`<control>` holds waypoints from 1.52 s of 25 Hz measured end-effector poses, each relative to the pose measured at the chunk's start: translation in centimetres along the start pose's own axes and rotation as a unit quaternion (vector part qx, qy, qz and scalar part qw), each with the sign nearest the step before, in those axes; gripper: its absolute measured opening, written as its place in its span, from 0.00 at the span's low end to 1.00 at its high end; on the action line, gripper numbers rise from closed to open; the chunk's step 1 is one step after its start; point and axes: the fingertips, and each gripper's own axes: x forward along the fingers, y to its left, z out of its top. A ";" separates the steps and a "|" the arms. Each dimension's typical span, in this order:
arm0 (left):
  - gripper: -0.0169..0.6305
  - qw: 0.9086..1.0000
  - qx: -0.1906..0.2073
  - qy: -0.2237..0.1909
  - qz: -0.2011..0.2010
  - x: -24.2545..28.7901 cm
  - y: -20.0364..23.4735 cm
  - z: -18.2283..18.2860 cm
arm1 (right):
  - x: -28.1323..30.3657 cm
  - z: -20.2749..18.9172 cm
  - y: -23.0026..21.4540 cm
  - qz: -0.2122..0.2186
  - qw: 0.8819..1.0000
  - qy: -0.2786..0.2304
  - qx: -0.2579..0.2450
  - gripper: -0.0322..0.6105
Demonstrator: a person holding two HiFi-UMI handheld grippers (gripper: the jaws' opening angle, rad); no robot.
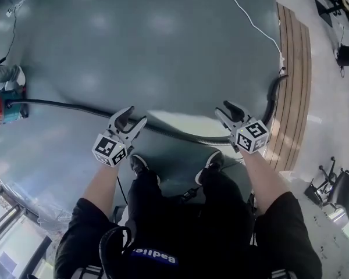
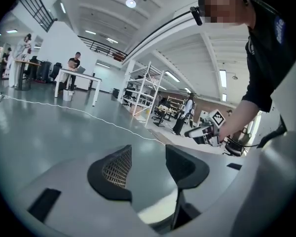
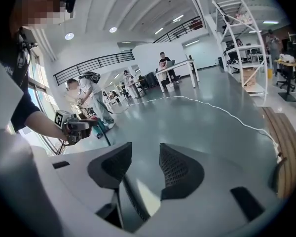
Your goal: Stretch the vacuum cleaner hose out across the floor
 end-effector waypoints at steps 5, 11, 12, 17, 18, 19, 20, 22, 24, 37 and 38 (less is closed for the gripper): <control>0.38 0.999 -0.025 -0.016 0.037 -7.3 -4.7 7.4 | -9.1 2.9 7.9 -0.003 1.000 0.003 0.024 0.33; 0.37 0.999 0.002 -0.040 0.022 -14.6 -16.4 20.2 | -20.0 10.3 17.5 0.039 0.996 -0.048 0.064 0.33; 0.37 0.999 0.007 -0.044 0.017 -15.4 -19.0 21.8 | -21.6 11.6 19.2 0.056 0.995 -0.057 0.060 0.33; 0.31 0.996 -0.003 -0.083 0.014 -19.7 -29.3 27.2 | -28.8 16.4 27.7 0.145 0.986 -0.075 -0.013 0.33; 0.30 0.996 -0.006 -0.089 0.012 -20.2 -30.4 27.5 | -29.9 17.0 28.9 0.155 0.984 -0.078 -0.027 0.33; 0.29 0.996 -0.008 -0.092 0.006 -20.6 -31.3 27.7 | -30.9 17.4 30.0 0.160 0.983 -0.082 -0.039 0.32; 0.28 0.996 -0.010 -0.092 -0.005 -21.0 -32.1 27.7 | -31.7 17.6 31.1 0.162 0.982 -0.086 -0.049 0.29; 0.23 0.995 -0.009 -0.091 -0.035 -22.1 -33.4 27.8 | -32.5 17.4 33.5 0.153 0.982 -0.095 -0.064 0.25; 0.19 0.994 0.002 -0.090 -0.068 -23.6 -34.3 27.8 | -32.6 17.1 35.6 0.132 0.983 -0.103 -0.073 0.23; 0.04 0.984 0.098 -0.106 -0.106 -27.6 -41.2 32.2 | -38.3 19.2 43.2 0.141 0.967 -0.182 -0.108 0.06; 0.04 0.984 0.096 -0.108 -0.104 -27.2 -42.0 32.4 | -38.9 19.5 43.1 0.145 0.965 -0.188 -0.109 0.06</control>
